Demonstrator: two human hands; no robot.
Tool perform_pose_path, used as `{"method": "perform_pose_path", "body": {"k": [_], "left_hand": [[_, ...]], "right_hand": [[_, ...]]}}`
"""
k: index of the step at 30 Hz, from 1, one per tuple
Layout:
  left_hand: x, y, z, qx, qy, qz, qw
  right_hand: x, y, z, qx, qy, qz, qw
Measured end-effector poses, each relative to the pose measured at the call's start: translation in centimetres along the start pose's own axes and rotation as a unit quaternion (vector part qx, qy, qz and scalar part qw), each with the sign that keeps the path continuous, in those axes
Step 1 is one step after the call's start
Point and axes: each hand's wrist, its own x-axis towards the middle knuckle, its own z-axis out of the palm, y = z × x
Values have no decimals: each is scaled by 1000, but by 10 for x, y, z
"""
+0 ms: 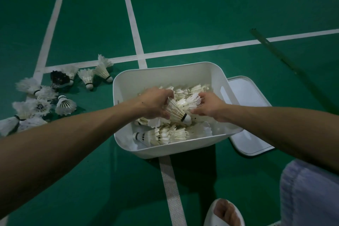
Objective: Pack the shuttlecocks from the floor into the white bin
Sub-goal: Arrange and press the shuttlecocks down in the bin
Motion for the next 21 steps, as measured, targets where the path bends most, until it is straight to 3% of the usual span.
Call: {"method": "perform_pose_path", "body": {"k": [8,11,16,21], "left_hand": [[-7,-2,-7,-11,7,1,1000],[-10,-4,-12,-21,14,0,1000],[-12,-6,-19,-28,37,-8,999],[-19,-8,-25,-27,38,-16,999]], "right_hand": [[-30,-20,-26,-140,48,-12,989],[-48,-37,-29,-206,87,-74,972],[-75,-76,3,-205,-42,-220,953],[-71,-88,26,-243,-25,-274,930]]}}
